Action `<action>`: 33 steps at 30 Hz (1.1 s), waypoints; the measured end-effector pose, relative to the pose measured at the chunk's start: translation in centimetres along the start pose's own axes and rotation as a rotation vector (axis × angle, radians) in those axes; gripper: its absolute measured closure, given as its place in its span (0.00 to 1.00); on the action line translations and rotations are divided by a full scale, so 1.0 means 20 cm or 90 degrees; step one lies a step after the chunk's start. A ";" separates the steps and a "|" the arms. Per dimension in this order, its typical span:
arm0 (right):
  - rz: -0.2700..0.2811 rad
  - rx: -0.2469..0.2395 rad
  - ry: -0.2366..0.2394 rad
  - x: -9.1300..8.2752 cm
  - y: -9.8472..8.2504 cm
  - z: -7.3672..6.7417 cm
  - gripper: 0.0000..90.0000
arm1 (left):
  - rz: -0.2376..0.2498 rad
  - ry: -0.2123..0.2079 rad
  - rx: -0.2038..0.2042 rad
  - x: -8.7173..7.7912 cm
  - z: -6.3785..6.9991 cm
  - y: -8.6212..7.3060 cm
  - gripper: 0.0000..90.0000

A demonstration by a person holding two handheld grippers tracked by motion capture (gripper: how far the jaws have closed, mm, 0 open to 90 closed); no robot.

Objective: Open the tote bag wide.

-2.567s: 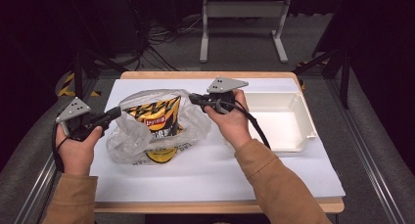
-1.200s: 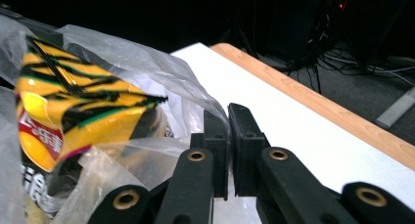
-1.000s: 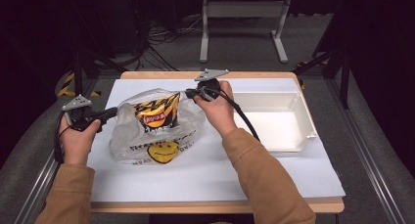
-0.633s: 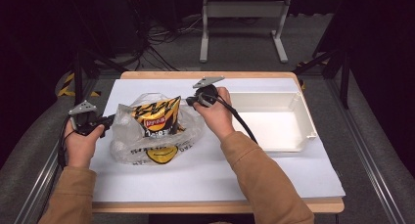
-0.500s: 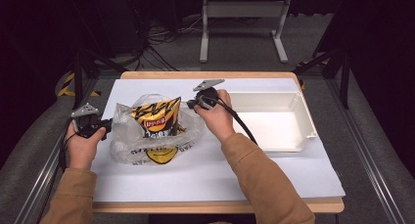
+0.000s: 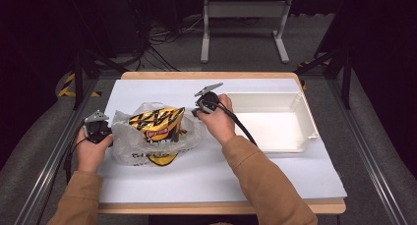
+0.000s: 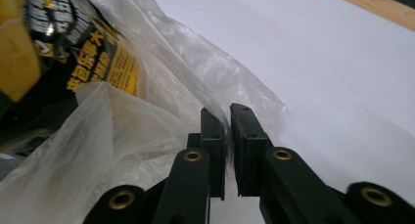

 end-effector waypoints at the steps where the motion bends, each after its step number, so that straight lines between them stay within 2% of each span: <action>1: -0.012 0.002 -0.004 0.00 0.00 0.00 0.93 | -0.002 0.000 -0.003 0.01 0.00 0.00 0.97; 4: -0.034 0.008 -0.005 0.01 -0.01 0.01 0.92 | -0.004 -0.005 -0.007 0.01 0.00 -0.01 0.95; 6: -0.035 0.009 -0.003 0.00 -0.02 0.01 0.89 | 0.004 0.000 -0.008 -0.02 0.00 -0.01 0.90; 9: -0.020 0.015 0.003 -0.02 -0.01 0.01 0.84 | 0.027 0.007 -0.014 -0.07 0.00 0.00 0.80; 11: -0.006 0.013 0.004 -0.03 -0.01 0.01 0.80 | 0.049 0.010 -0.016 -0.11 0.00 0.01 0.77; 15: 0.017 0.003 0.005 -0.07 0.00 -0.01 0.78 | 0.082 0.013 -0.007 -0.20 0.02 0.02 0.75; 16: 0.022 -0.002 0.006 -0.08 0.00 -0.02 0.78 | 0.082 0.013 -0.007 -0.20 0.02 0.02 0.73; 18: 0.025 -0.004 0.009 -0.09 0.00 -0.02 0.77 | 0.116 0.016 -0.009 -0.27 0.03 0.03 0.67; 19: 0.025 -0.004 0.009 -0.09 0.00 -0.02 0.77 | 0.116 0.016 -0.009 -0.27 0.03 0.03 0.64; 21: 0.027 -0.002 0.011 -0.09 0.01 -0.02 0.77 | 0.141 0.019 -0.008 -0.33 0.05 0.04 0.60; 22: 0.028 -0.002 0.011 -0.09 0.01 -0.02 0.77 | 0.145 0.020 -0.006 -0.34 0.05 0.05 0.55; 26: 0.029 0.000 0.012 -0.08 0.00 -0.02 0.77 | 0.163 0.024 0.000 -0.40 0.08 0.07 0.45; 29: 0.031 -0.003 0.010 -0.08 0.00 -0.02 0.76 | 0.176 0.024 -0.004 -0.43 0.10 0.07 0.35; 33: 0.035 -0.001 0.012 -0.08 0.00 -0.02 0.75 | 0.191 0.025 0.005 -0.49 0.12 0.08 0.33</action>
Point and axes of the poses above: each handheld gripper's, and its own axes: x roughly forward along the jaws, y roughly out of its top, z roughly to its right, the point moved 4 cm from there along x, roughly forward along the jaws, and after that the axes turned 10 degrees about x, right-handed, at the moved point
